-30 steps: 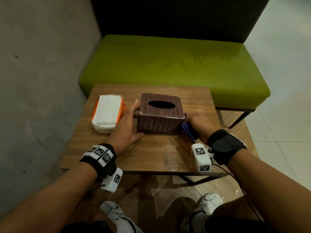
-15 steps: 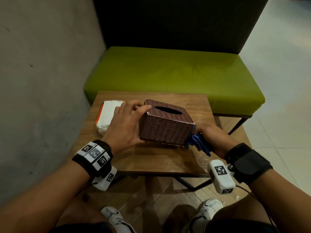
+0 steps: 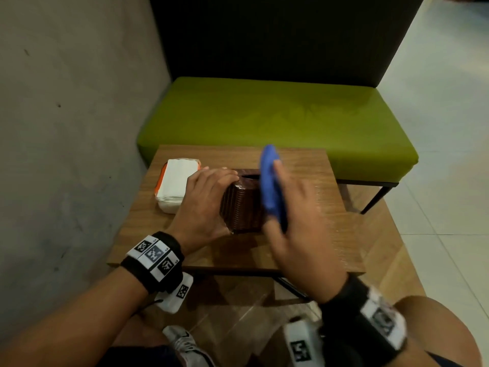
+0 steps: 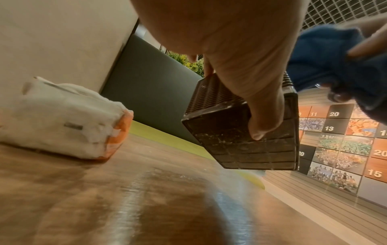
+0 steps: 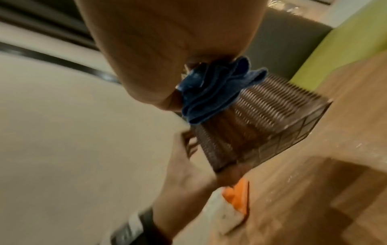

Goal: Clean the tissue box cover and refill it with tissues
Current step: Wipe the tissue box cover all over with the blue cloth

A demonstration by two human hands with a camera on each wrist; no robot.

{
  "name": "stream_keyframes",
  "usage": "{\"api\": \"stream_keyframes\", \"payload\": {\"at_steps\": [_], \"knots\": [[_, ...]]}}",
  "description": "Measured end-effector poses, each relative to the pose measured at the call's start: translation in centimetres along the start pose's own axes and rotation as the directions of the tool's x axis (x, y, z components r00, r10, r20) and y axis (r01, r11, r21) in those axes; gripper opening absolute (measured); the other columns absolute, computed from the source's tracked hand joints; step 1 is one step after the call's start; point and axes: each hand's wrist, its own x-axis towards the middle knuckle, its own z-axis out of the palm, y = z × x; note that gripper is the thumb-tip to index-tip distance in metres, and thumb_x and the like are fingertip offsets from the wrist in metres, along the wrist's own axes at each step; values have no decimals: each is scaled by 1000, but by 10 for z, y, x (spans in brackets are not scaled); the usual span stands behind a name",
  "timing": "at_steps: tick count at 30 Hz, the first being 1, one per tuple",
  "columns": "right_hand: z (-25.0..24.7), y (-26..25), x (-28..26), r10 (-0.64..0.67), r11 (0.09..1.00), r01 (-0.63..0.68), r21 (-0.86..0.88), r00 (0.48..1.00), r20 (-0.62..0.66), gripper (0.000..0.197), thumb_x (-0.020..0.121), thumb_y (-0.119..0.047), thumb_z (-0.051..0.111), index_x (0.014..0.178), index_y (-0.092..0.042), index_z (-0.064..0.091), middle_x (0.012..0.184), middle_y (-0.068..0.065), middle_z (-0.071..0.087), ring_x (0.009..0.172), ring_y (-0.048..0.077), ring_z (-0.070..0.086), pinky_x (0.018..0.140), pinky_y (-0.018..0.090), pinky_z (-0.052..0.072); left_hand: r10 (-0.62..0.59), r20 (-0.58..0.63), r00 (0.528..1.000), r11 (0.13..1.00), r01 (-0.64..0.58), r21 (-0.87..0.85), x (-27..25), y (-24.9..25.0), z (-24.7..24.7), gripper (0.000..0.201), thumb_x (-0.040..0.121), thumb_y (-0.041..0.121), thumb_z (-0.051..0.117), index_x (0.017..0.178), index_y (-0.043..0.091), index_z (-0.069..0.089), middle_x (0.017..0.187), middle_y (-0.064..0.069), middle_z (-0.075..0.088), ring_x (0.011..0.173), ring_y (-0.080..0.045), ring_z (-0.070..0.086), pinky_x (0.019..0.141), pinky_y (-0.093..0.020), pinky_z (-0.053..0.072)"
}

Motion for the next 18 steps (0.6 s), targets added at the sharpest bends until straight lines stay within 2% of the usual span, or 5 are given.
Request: {"api": "stream_keyframes", "payload": {"at_steps": [4,7,11,15,18], "knots": [[32,-11,1,-130,935,164,-316,984,126,73,88,-11,56,160,-14,42,121,13,49,105,29,50,86,45,52,-66,-10,998,997,67,42,5,7,0,60,91,50,66,127,2,64,122,-14,66,113,-36,60,108,-44,38],[21,6,9,-143,938,142,-316,990,21,64,84,-11,55,148,-13,56,115,14,49,103,32,50,83,46,50,-59,-15,998,998,58,-23,1,12,-8,79,81,56,79,135,1,61,129,-16,65,119,-33,59,107,-43,42],[6,24,19,24,969,-55,-243,991,-129,54,85,-15,49,137,-12,62,128,16,47,117,35,49,95,56,51,-46,-16,999,997,45,-63,-2,15,-13,90,74,48,91,141,2,55,140,-17,62,128,-32,58,115,-44,46],[29,-19,11,-129,943,118,-312,992,-13,55,90,-21,47,143,-12,60,141,20,50,117,38,52,95,50,50,-105,-46,993,977,95,-191,4,28,-7,58,88,30,79,136,3,59,127,-19,68,112,-37,66,99,-45,52],[17,-2,15,-116,932,92,-352,992,-48,57,88,-19,49,144,-14,60,139,16,52,113,34,51,91,49,48,-103,-20,994,972,97,-214,2,25,-12,78,80,45,83,140,3,57,134,-16,66,120,-30,64,105,-35,49]]}}
